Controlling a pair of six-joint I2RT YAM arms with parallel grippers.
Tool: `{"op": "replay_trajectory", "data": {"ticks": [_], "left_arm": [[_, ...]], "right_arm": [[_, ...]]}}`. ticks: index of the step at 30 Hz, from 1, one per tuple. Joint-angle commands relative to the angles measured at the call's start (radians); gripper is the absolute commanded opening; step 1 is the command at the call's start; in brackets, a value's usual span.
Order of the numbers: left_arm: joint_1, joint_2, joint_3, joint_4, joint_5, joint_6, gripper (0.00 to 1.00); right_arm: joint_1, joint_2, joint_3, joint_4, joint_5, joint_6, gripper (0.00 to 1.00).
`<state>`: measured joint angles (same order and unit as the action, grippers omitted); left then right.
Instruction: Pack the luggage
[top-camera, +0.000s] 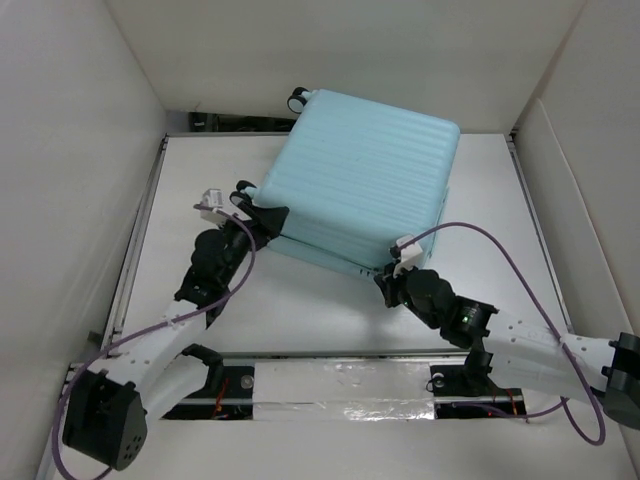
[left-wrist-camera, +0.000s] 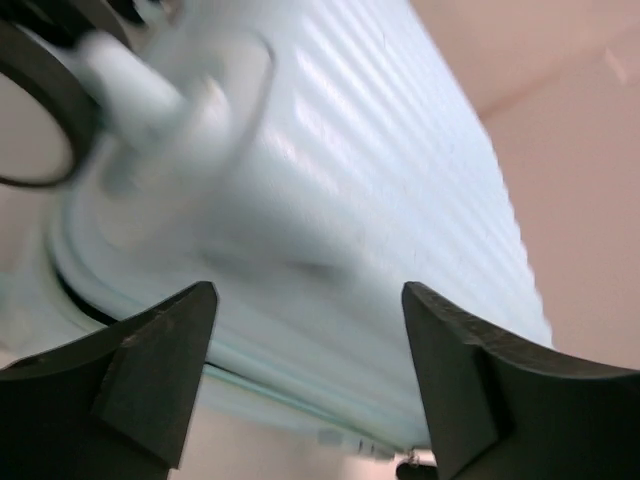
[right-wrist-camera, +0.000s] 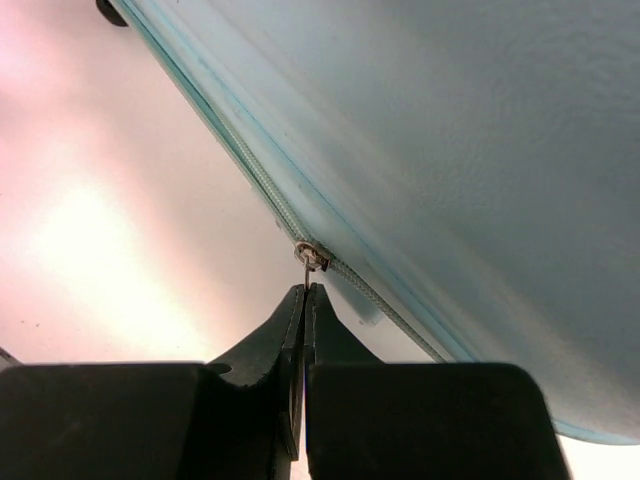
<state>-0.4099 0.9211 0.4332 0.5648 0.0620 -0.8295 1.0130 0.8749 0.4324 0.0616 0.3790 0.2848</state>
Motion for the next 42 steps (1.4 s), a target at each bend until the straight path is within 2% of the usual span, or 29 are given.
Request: {"op": "replay_trajectory", "data": {"ticks": [1, 3, 4, 5, 8, 13, 22, 29, 31, 33, 35, 36, 38, 42], "left_arm": [[0.101, -0.097, 0.065, -0.159, -0.105, -0.048, 0.74], [0.169, -0.100, 0.081, -0.189, -0.119, -0.057, 0.79], [0.251, -0.073, 0.100, -0.190, -0.090, -0.057, 0.79], [0.290, -0.048, 0.114, -0.186, 0.008, -0.054, 0.79], [0.364, 0.080, 0.188, -0.177, 0.111, -0.053, 0.79], [0.364, 0.221, 0.284, -0.170, 0.104, -0.068, 0.78], [0.364, 0.331, 0.315, -0.105, 0.176, -0.117, 0.75], [0.330, 0.424, 0.368, -0.059, 0.160, -0.154, 0.72], [0.330, 0.447, 0.357, -0.011, 0.159, -0.177, 0.66], [0.330, 0.459, 0.342, 0.027, 0.139, -0.203, 0.51], [0.330, 0.478, 0.325, 0.087, 0.136, -0.220, 0.41], [0.330, 0.482, 0.319, 0.108, 0.137, -0.227, 0.19], [0.330, 0.487, 0.315, 0.138, 0.130, -0.224, 0.00], [0.321, 0.463, 0.308, 0.139, 0.105, -0.168, 0.00]], "right_arm": [[0.022, -0.057, 0.014, 0.164, -0.091, 0.019, 0.00], [0.013, -0.068, 0.014, 0.164, -0.106, 0.008, 0.00], [0.013, -0.068, 0.016, 0.161, -0.109, 0.002, 0.00], [0.013, -0.068, 0.016, 0.159, -0.115, -0.007, 0.00], [0.002, -0.060, 0.014, 0.165, -0.136, -0.015, 0.00], [-0.027, -0.048, 0.022, 0.169, -0.196, -0.016, 0.00], [-0.027, -0.060, 0.002, 0.190, -0.207, -0.004, 0.00], [-0.027, -0.057, -0.006, 0.182, -0.212, 0.004, 0.00], [-0.027, -0.065, -0.017, 0.182, -0.203, 0.007, 0.00], [-0.036, -0.076, -0.018, 0.188, -0.204, 0.010, 0.00], [-0.036, -0.082, -0.011, 0.187, -0.213, 0.010, 0.00], [-0.045, -0.083, -0.004, 0.182, -0.221, 0.007, 0.00], [-0.045, -0.085, 0.008, 0.165, -0.224, 0.002, 0.00], [-0.073, -0.093, 0.009, 0.165, -0.238, -0.002, 0.00]]}}
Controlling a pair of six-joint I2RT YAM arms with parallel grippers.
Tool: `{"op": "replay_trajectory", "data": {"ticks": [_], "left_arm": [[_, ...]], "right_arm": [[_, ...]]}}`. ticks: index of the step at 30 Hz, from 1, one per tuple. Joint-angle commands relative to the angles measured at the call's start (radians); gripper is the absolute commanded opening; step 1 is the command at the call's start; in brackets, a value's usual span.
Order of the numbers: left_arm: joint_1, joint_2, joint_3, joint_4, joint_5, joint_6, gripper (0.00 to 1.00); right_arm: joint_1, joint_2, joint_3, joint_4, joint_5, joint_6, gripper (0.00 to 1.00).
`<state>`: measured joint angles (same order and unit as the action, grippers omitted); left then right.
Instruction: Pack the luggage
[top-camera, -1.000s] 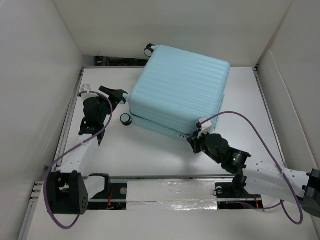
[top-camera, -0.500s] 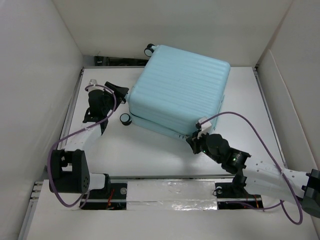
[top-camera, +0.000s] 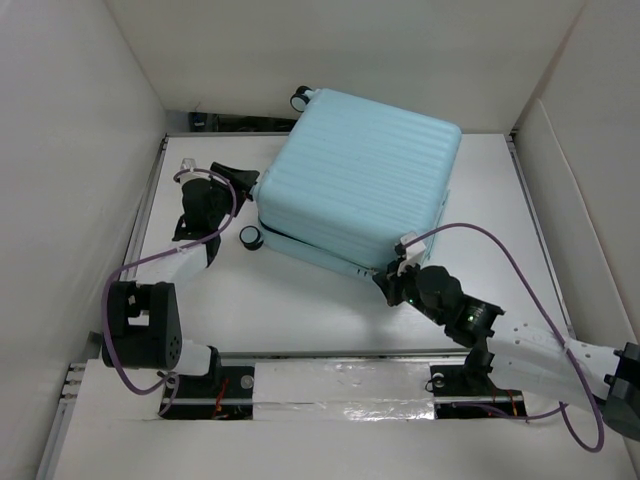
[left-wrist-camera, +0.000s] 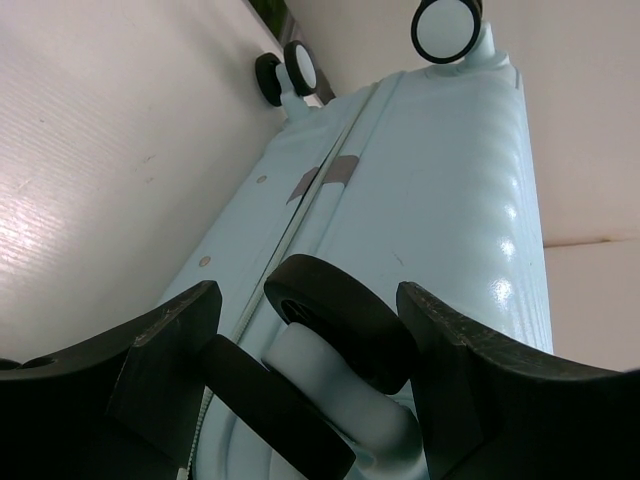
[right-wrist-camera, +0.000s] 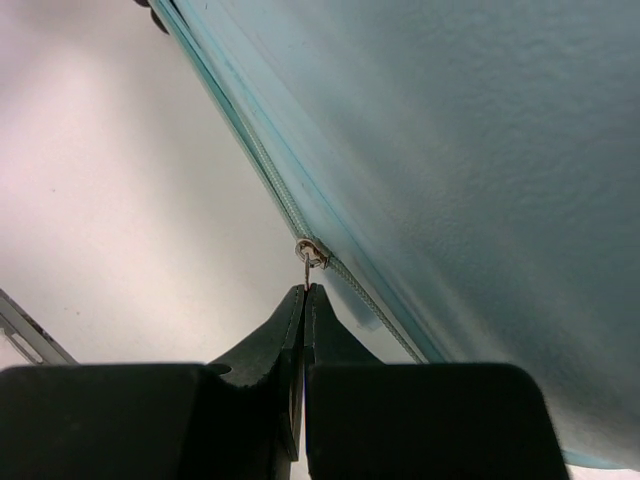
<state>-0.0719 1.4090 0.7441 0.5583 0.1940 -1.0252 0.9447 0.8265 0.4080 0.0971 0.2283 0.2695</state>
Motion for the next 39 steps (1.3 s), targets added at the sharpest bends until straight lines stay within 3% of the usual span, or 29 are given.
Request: {"op": "replay_trajectory", "data": {"ticks": [1, 4, 10, 14, 17, 19, 25, 29, 36, 39], "left_arm": [[-0.017, -0.050, -0.035, 0.179, -0.030, 0.046, 0.00], [-0.063, -0.140, -0.122, 0.221, -0.068, 0.092, 0.00], [-0.282, -0.344, -0.296, 0.192, -0.237, 0.212, 0.00], [-0.440, -0.449, -0.422, 0.187, -0.300, 0.191, 0.00], [-0.595, -0.502, -0.446, 0.169, -0.358, 0.169, 0.00], [-0.707, -0.528, -0.437, 0.126, -0.408, 0.171, 0.00], [-0.856, -0.581, -0.378, 0.092, -0.495, 0.191, 0.00], [-0.933, -0.611, -0.313, 0.035, -0.484, 0.212, 0.00], [-0.962, -0.624, -0.262, -0.006, -0.357, 0.183, 0.00], [-0.962, -0.608, -0.278, 0.072, -0.269, 0.116, 0.00]], "right_arm": [[-0.004, -0.044, 0.037, 0.127, -0.095, 0.007, 0.00], [-0.058, -0.053, 0.052, 0.095, -0.115, -0.009, 0.00], [-0.194, -0.116, 0.089, 0.023, -0.191, -0.047, 0.00], [-0.233, -0.110, 0.089, -0.005, -0.207, -0.050, 0.00], [-0.233, -0.057, 0.066, 0.074, -0.260, -0.033, 0.00], [-0.169, 0.032, 0.061, 0.143, -0.317, 0.002, 0.00], [0.103, 0.282, 0.202, 0.279, -0.247, 0.010, 0.00], [0.167, 0.394, 0.258, 0.363, -0.285, 0.014, 0.00], [0.201, 0.615, 0.318, 0.565, -0.302, 0.040, 0.00], [0.201, 0.669, 0.305, 0.697, -0.273, 0.082, 0.00]]}}
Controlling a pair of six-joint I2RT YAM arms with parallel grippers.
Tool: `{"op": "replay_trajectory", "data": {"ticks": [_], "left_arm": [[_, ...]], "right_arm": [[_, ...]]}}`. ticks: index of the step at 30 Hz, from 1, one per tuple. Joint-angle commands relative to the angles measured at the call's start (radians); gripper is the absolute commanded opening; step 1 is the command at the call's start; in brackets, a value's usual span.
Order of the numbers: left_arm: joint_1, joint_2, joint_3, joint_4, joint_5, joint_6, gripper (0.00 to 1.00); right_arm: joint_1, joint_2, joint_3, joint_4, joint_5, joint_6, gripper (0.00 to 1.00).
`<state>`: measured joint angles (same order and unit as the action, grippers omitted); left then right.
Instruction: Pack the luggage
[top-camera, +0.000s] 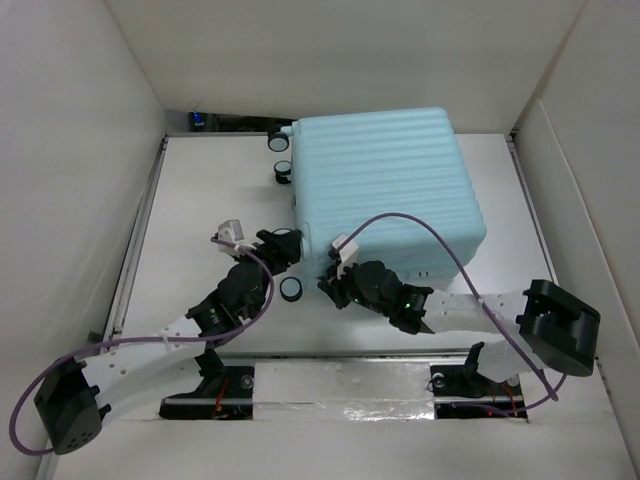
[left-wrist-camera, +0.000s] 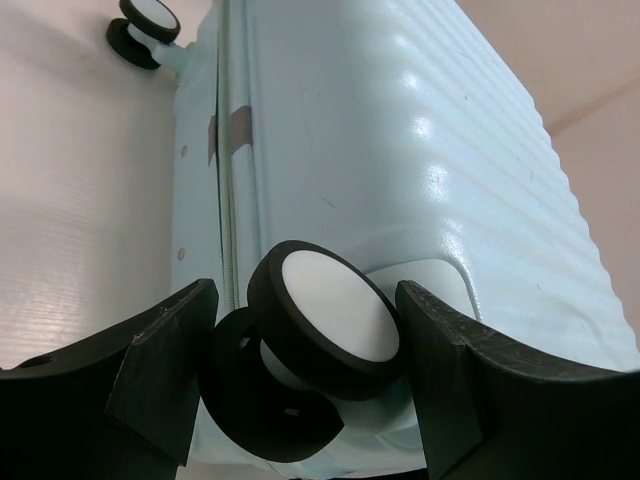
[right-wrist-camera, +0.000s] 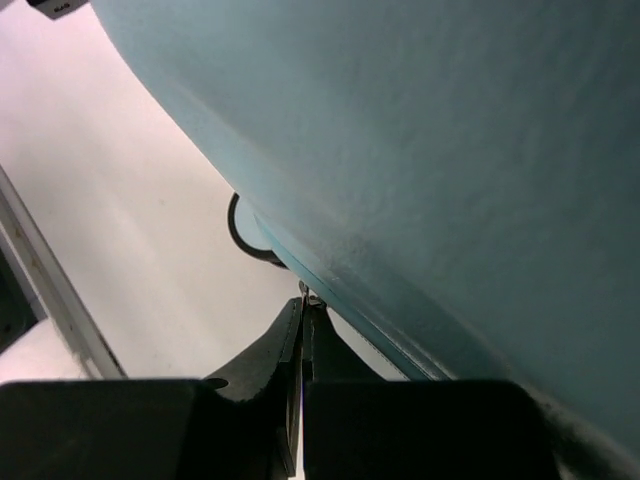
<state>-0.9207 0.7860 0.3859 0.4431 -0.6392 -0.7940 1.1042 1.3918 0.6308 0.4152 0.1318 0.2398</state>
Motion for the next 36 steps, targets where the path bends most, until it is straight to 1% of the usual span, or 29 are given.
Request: {"op": "replay_trajectory", "data": {"ticks": [1, 3, 6, 7, 8, 9, 10, 12, 13, 14, 15, 16, 17, 18, 19, 20, 21, 22, 23, 25, 26, 27, 28, 29, 30, 32, 33, 34, 36], "left_arm": [[-0.113, 0.045, 0.074, 0.244, 0.584, -0.137, 0.00], [-0.145, 0.087, 0.065, 0.302, 0.586, -0.168, 0.00], [-0.225, 0.168, 0.114, 0.353, 0.530, -0.130, 0.00], [-0.242, 0.208, 0.132, 0.359, 0.521, -0.111, 0.00], [-0.268, 0.225, 0.175, 0.353, 0.501, -0.093, 0.00], [-0.277, 0.251, 0.212, 0.345, 0.495, -0.059, 0.00], [-0.286, 0.260, 0.212, 0.344, 0.492, -0.044, 0.00], [-0.296, 0.275, 0.254, 0.332, 0.477, -0.013, 0.00], [-0.296, 0.283, 0.267, 0.301, 0.475, 0.024, 0.16], [-0.296, 0.280, 0.301, 0.261, 0.433, 0.045, 0.32], [-0.296, 0.277, 0.320, 0.220, 0.403, 0.067, 0.48], [-0.287, 0.265, 0.335, 0.147, 0.376, 0.111, 0.70], [-0.287, 0.254, 0.353, 0.117, 0.331, 0.134, 0.76], [-0.271, 0.245, 0.364, 0.088, 0.305, 0.151, 0.81], [-0.235, 0.221, 0.372, 0.010, 0.279, 0.163, 0.88], [-0.207, 0.207, 0.380, -0.021, 0.229, 0.179, 0.89], [-0.170, 0.191, 0.374, -0.035, 0.216, 0.187, 0.90], [-0.070, 0.165, 0.363, -0.040, 0.217, 0.191, 0.91], [-0.005, 0.154, 0.348, -0.038, 0.283, 0.194, 0.90], [0.121, 0.150, 0.341, -0.024, 0.364, 0.199, 0.89], [0.241, 0.160, 0.346, -0.017, 0.454, 0.205, 0.88], [0.299, 0.176, 0.353, -0.006, 0.492, 0.246, 0.87], [0.348, 0.227, 0.366, -0.012, 0.515, 0.265, 0.85], [0.444, 0.261, 0.401, -0.017, 0.574, 0.274, 0.84], [0.489, 0.289, 0.410, 0.006, 0.639, 0.324, 0.83], [0.551, 0.372, 0.421, 0.109, 0.754, 0.386, 0.77], [0.551, 0.389, 0.418, 0.136, 0.748, 0.432, 0.77], [0.551, 0.421, 0.412, 0.205, 0.725, 0.511, 0.79], [0.578, 0.461, 0.439, 0.211, 0.774, 0.555, 0.82]], "right_arm": [[0.042, 0.105, 0.075, 0.408, -0.166, 0.121, 0.00], [0.042, 0.093, 0.057, 0.445, -0.137, 0.134, 0.00], [0.069, 0.012, 0.020, 0.430, -0.034, 0.121, 0.00], [0.085, -0.052, -0.008, 0.412, -0.015, 0.116, 0.00], [0.085, -0.089, -0.022, 0.351, -0.002, 0.110, 0.00], [0.095, -0.164, -0.055, 0.291, 0.027, 0.099, 0.00], [0.095, -0.165, -0.075, 0.290, 0.040, 0.098, 0.00], [0.095, -0.279, -0.120, 0.208, 0.069, 0.101, 0.00], [0.095, -0.321, -0.141, 0.177, 0.103, 0.105, 0.00], [0.095, -0.403, -0.175, 0.095, 0.114, 0.108, 0.00], [0.095, -0.443, -0.184, 0.047, 0.124, 0.111, 0.00], [0.095, -0.485, -0.193, -0.042, 0.132, 0.119, 0.00], [0.095, -0.526, -0.212, -0.079, 0.135, 0.121, 0.00], [0.095, -0.609, -0.221, -0.111, 0.134, 0.124, 0.00], [0.095, -0.647, -0.230, -0.137, 0.131, 0.127, 0.00], [0.095, -0.681, -0.241, -0.168, 0.127, 0.127, 0.00], [0.095, -0.715, -0.259, -0.185, 0.126, 0.130, 0.00], [0.095, -0.773, -0.264, -0.223, 0.132, 0.131, 0.00], [0.095, -0.795, -0.266, -0.240, 0.137, 0.133, 0.00], [0.095, -0.839, -0.264, -0.266, 0.138, 0.131, 0.00], [0.095, -0.846, -0.263, -0.283, 0.138, 0.131, 0.00], [0.095, -0.850, -0.261, -0.288, 0.135, 0.127, 0.00], [0.095, -0.852, -0.255, -0.291, 0.126, 0.124, 0.00], [0.095, -0.849, -0.253, -0.291, 0.123, 0.121, 0.00], [0.095, -0.844, -0.252, -0.288, 0.120, 0.116, 0.00], [0.086, -0.824, -0.243, -0.279, 0.111, 0.105, 0.00], [0.086, -0.817, -0.238, -0.280, 0.106, 0.102, 0.00], [0.086, -0.812, -0.232, -0.283, 0.101, 0.101, 0.00], [0.086, -0.801, -0.226, -0.286, 0.100, 0.090, 0.00]]}}
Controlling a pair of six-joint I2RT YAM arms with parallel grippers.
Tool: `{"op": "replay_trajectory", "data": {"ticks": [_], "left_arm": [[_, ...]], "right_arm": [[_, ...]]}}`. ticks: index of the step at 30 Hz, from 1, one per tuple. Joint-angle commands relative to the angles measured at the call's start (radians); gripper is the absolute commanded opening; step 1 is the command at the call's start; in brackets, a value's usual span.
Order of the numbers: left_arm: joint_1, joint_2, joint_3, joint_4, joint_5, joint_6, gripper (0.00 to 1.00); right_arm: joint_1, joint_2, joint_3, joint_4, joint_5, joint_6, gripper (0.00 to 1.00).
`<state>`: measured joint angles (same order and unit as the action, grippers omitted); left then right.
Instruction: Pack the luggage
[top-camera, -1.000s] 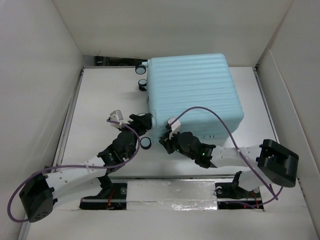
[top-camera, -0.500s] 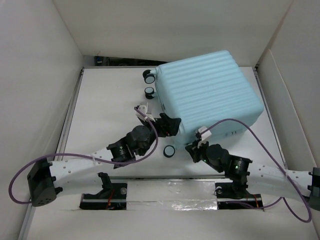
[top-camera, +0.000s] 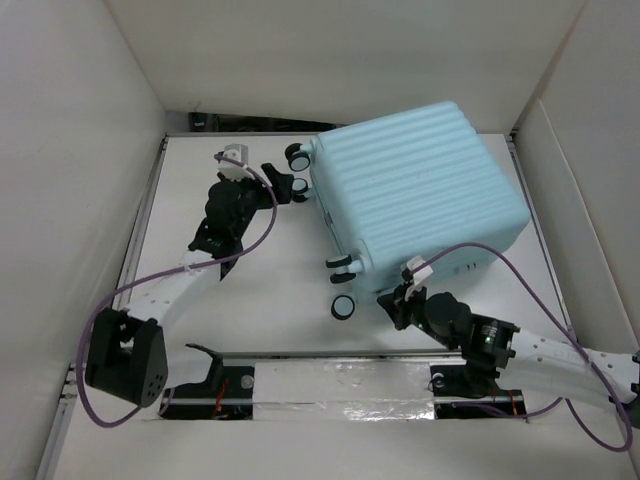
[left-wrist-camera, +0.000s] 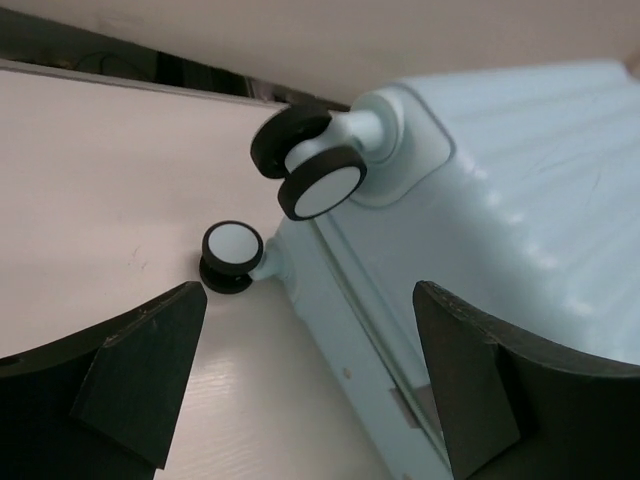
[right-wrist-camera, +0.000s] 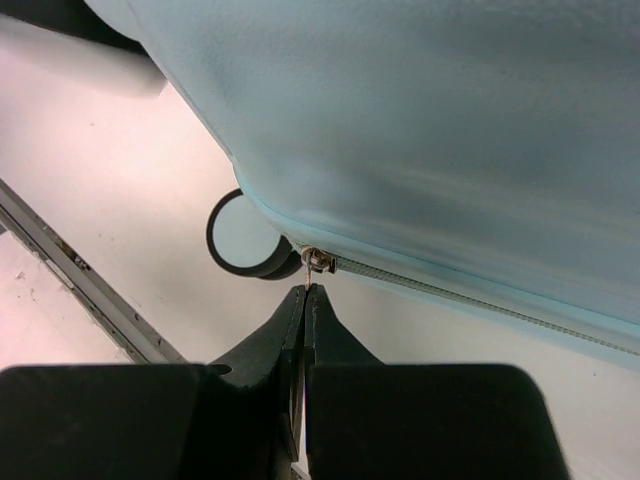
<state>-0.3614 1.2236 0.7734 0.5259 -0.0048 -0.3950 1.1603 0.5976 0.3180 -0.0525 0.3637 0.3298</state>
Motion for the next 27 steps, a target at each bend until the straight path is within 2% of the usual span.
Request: {"op": "replay_trajectory", "data": {"ticks": [1, 2, 4, 8, 12, 18, 20, 24, 27], "left_arm": [[0.050, 0.074, 0.084, 0.074, 0.182, 0.183, 0.84], [0.059, 0.101, 0.145, 0.051, 0.259, 0.203, 0.85], [0.068, 0.186, 0.214, -0.051, 0.305, 0.252, 0.87], [0.068, 0.345, 0.451, -0.249, 0.390, 0.384, 0.88], [0.068, 0.448, 0.582, -0.357, 0.364, 0.465, 0.88], [0.068, 0.617, 0.806, -0.572, 0.420, 0.557, 0.83], [0.068, 0.674, 0.890, -0.650, 0.427, 0.594, 0.77], [0.068, 0.726, 0.969, -0.684, 0.404, 0.627, 0.72], [0.068, 0.761, 1.029, -0.688, 0.397, 0.637, 0.50]], "right_arm": [[0.030, -0.007, 0.087, 0.183, -0.132, -0.001, 0.00], [0.030, -0.010, 0.085, 0.187, -0.134, -0.002, 0.00], [0.030, -0.016, 0.072, 0.203, -0.141, -0.003, 0.00], [0.030, -0.031, 0.050, 0.217, -0.158, 0.005, 0.00], [0.030, -0.047, 0.032, 0.244, -0.178, 0.006, 0.00], [0.030, -0.012, 0.038, 0.269, -0.196, 0.003, 0.00], [0.030, 0.001, 0.041, 0.275, -0.204, 0.002, 0.00], [0.021, 0.016, 0.043, 0.275, -0.206, 0.000, 0.00], [0.021, 0.014, 0.039, 0.272, -0.207, 0.003, 0.00]]}}
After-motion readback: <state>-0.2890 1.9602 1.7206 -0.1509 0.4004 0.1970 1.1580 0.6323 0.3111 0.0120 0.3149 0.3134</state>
